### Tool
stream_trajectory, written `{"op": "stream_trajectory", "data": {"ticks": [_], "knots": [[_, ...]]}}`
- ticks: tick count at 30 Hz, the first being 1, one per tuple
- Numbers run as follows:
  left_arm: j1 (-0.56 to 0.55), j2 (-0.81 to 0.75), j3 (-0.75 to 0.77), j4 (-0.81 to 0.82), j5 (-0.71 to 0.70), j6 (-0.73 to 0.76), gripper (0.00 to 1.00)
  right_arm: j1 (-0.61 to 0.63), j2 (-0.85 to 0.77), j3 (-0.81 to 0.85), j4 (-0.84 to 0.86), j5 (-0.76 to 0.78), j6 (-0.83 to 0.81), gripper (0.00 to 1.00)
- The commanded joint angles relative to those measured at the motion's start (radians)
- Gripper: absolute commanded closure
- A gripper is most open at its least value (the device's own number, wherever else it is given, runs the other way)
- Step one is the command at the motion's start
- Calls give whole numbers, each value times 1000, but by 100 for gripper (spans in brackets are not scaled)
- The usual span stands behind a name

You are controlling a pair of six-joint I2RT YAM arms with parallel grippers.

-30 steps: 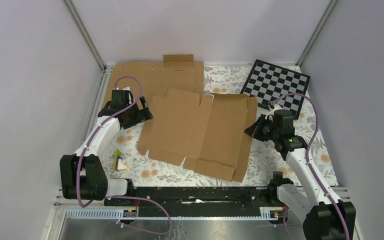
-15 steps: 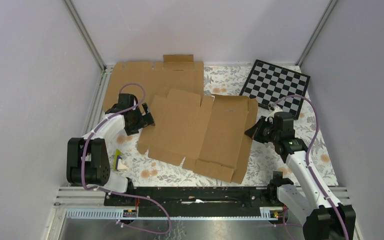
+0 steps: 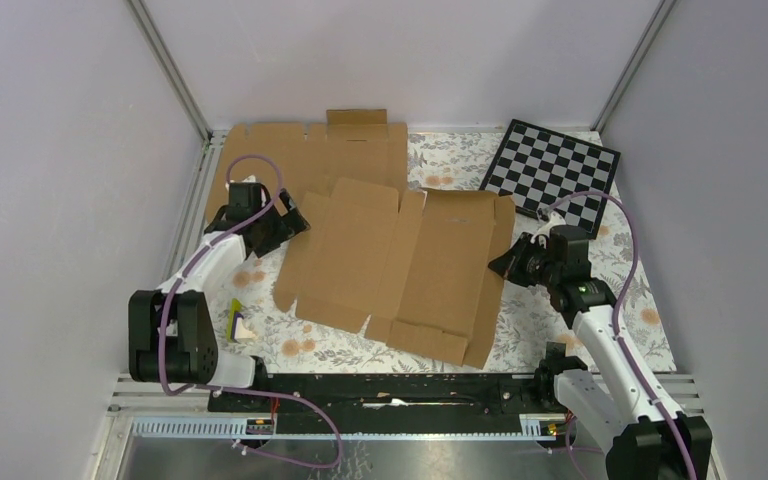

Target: Fold the paper box

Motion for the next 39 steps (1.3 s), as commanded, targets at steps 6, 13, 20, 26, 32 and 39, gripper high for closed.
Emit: {"op": "stream_trajectory", "data": {"ticks": [6, 13, 20, 26, 32, 39], "knots": [[-23, -39, -171, 337, -28, -42, 1, 7, 34, -10, 66, -92, 18, 99], [-44, 4, -134, 236, -163, 12, 1, 53, 40, -19, 62, -90, 17, 100], [-37, 8, -177, 240, -12, 12, 1, 63, 80, -13, 66, -97, 16, 100], [-34, -11, -234, 340, 352, -51, 3, 61, 59, -3, 82, -80, 20, 100], [-34, -164, -212, 326, 459, -50, 27, 61, 28, -14, 93, -56, 19, 100], [-37, -254, -204, 199, 483, 15, 45, 61, 45, -29, 124, -42, 24, 100]]}}
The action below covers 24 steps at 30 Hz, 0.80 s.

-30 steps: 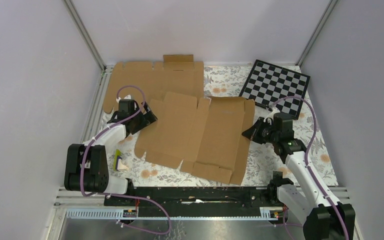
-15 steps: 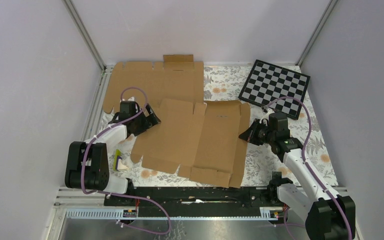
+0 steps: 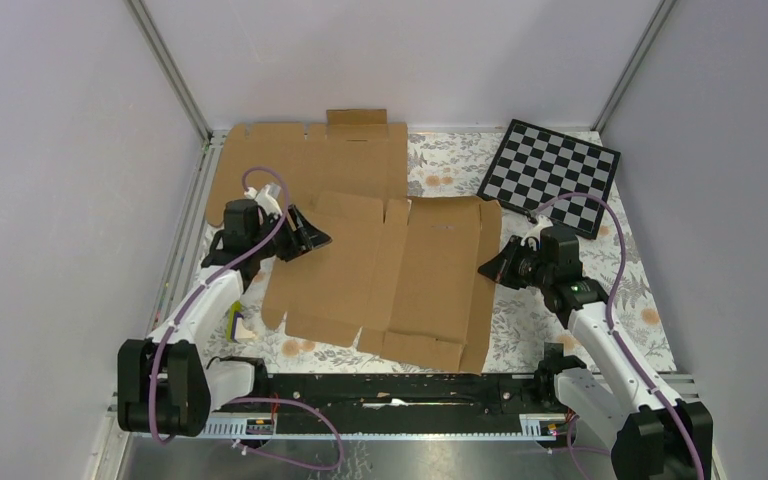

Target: Fold the paper box

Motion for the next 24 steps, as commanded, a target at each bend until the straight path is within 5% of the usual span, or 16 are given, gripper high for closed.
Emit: {"op": "stream_trajectory", "data": {"ticks": [1, 6, 9, 12, 19, 24], "knots": [[-5, -19, 18, -55, 68, 47, 47, 9, 5, 0, 68, 8, -4, 100], [-36, -29, 52, -102, -34, 75, 44, 9, 12, 3, 70, 10, -4, 100], [-57, -26, 107, -203, -323, 53, 15, 9, -2, -3, 70, 9, -1, 100], [-134, -41, 128, -224, -641, -5, 1, 10, -19, -8, 70, 15, -1, 100], [-182, 52, 66, -58, -877, 52, 1, 9, -30, -5, 67, -19, 7, 100], [-114, 116, 21, 53, -896, 83, 1, 9, -45, 7, 37, -12, 9, 100]]}}
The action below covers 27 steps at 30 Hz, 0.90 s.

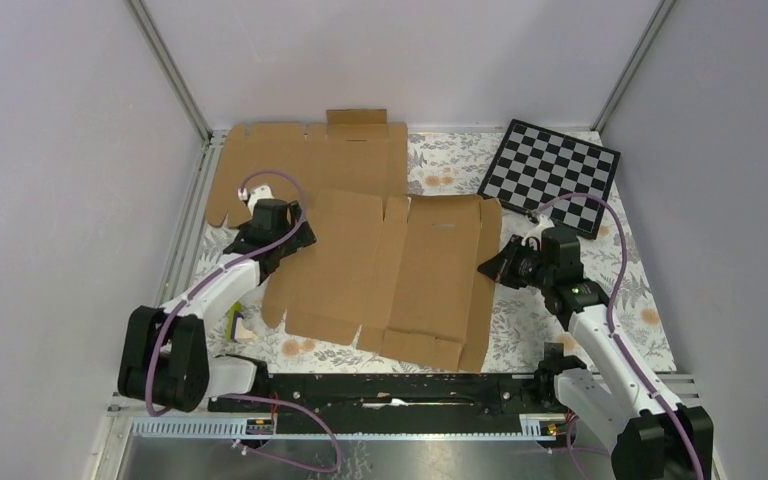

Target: Fold the paper box

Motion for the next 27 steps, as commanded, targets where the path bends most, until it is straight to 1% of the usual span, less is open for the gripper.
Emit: {"op": "stream_trajectory", "data": {"ticks": [1, 4, 9, 13, 14, 15, 19, 21, 25, 26, 27], "knots": [[85, 32, -59, 176, -64, 39, 1, 8, -34, 23, 4, 7, -3, 100], [145, 74, -72, 228, 33, 41, 1, 9, -44, 35, -26, 45, -25, 100], [181, 167, -59, 254, 180, 39, 3, 8, -38, 30, -38, 107, -28, 100], [195, 254, -38, 244, 221, 44, 8, 8, -33, 30, -38, 116, -27, 100], [199, 260, -49, 269, 257, 43, 8, 9, -31, 31, -39, 113, -26, 100], [202, 258, -69, 314, 322, 39, 8, 8, -26, 31, -38, 111, -28, 100], [211, 255, -153, 546, 666, -46, 9, 8, -10, 29, -32, 105, -29, 100], [215, 263, -177, 631, 783, -109, 11, 8, -5, 25, -24, 97, -24, 100], [216, 260, -231, 780, 920, -211, 16, 9, 3, 25, -20, 97, -21, 100], [216, 258, -241, 808, 943, -230, 18, 10, 6, 25, -20, 100, -20, 100], [216, 254, -245, 816, 957, -241, 22, 9, 7, 23, -20, 103, -19, 100]]}}
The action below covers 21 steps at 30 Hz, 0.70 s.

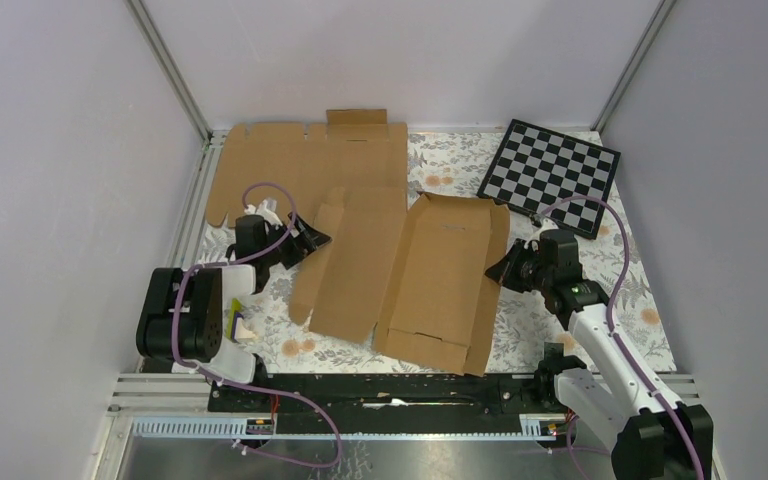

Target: Fold the paper box

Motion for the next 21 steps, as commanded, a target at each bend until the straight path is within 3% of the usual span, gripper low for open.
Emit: {"op": "stream_trajectory", "data": {"ticks": [1, 5, 11, 14, 21], "knots": [[-7, -12, -29, 176, 253, -124, 27, 8, 8, 21, 56, -4, -6, 100], [-11, -80, -48, 135, 253, -122, 46, 8, 21, 19, 59, 7, -4, 100], [-22, -186, -73, 76, 229, -101, 62, 8, 19, 25, 57, 35, 0, 100], [-23, -224, -63, 12, 202, -74, 77, 8, 21, 36, 44, 49, -11, 100], [-66, -265, 8, -256, -45, 81, 100, 8, 19, 40, 44, 50, -13, 100]]}}
